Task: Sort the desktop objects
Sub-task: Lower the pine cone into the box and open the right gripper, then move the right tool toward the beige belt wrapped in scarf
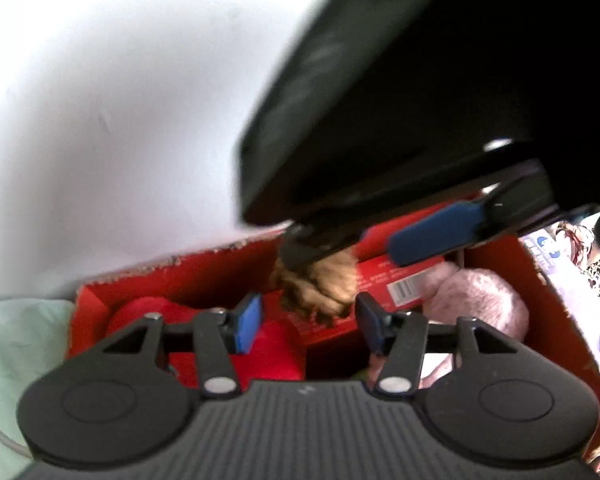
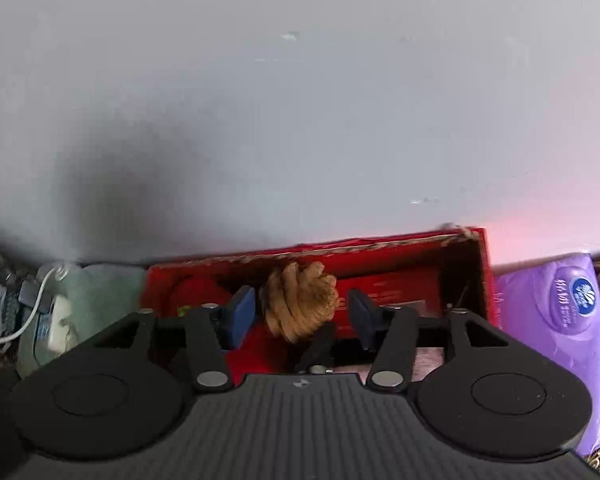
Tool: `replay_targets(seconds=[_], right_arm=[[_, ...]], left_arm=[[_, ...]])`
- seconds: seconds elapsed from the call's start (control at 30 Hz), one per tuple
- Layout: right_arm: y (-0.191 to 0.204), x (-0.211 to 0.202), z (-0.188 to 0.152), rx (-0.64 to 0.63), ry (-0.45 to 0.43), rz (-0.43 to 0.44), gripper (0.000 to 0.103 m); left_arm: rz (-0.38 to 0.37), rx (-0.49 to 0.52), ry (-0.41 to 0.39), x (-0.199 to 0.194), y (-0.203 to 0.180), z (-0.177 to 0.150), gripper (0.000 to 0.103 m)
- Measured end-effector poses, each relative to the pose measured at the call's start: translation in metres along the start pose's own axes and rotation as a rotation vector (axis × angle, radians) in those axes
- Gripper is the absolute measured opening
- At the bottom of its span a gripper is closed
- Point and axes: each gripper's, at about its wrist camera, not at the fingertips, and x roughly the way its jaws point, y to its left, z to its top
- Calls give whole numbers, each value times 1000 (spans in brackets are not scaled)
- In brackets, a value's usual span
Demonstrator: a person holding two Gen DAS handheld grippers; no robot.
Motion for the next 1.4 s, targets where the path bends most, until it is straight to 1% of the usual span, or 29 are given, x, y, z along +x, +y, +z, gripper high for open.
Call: replay_targets(seconds=[0.07,0.13,0.17,0.23,0.33,0.47,0.53,0.6,0.63,0.73,0.77,0.83,0.93,1.03,1.13,1.23,1.33,1.4], right_arm=[[-2,-10,-2,6,-29,-1,57],[-2,-24,-3,-1,-73,-33,60],[-3,-31,-4,-1,-88,-43,61],[-5,-45,-6,2,-116,-67,62],[-6,-64,-10,-3,-145,-142,66],[-9,-83,-19,-14,-167,-212,71],[-11,-92,-24,-11,-178,-222,76],[-14,-100,-28,-2,-184,-225,76],[-17,-104,-30,2,-186,-225,76],[-26,-117,-32,11,-183,-220,76],[-29,-121,-33,12,-181,-217,76],[-34,-124,-36,13,-177,-216,76],[-42,-124,-39,12,-168,-219,76],[-55,-132,-42,14,-161,-221,76],[-72,-139,-44,16,-158,-239,76],[-92,-147,-49,22,-148,-269,76],[-118,-152,-55,47,-124,-297,76],[-137,-153,-60,72,-99,-310,76]], left_arm=[[-10,-12,-4,-3,6,-2,60],[-19,-28,-5,-8,11,-2,66],[-25,-45,-2,-11,14,-2,68],[-33,-89,7,-19,21,0,78],[-29,-146,33,-29,30,3,88],[-38,-182,46,-24,-9,21,94],[-43,-200,52,-21,-29,30,97],[-46,-217,59,-19,-48,38,98],[-41,-218,62,-18,-49,32,98],[-39,-229,76,-25,-50,36,99],[-38,-230,82,-18,-56,33,99],[-32,-225,89,-27,-62,35,100],[-32,-209,102,-27,-82,40,100],[-36,-190,95,-33,-102,43,100],[-42,-148,66,-38,-121,51,100],[-58,-86,28,-59,-140,43,100],[-110,-42,3,-77,-160,28,99],[-137,4,-4,-81,-179,24,99]])
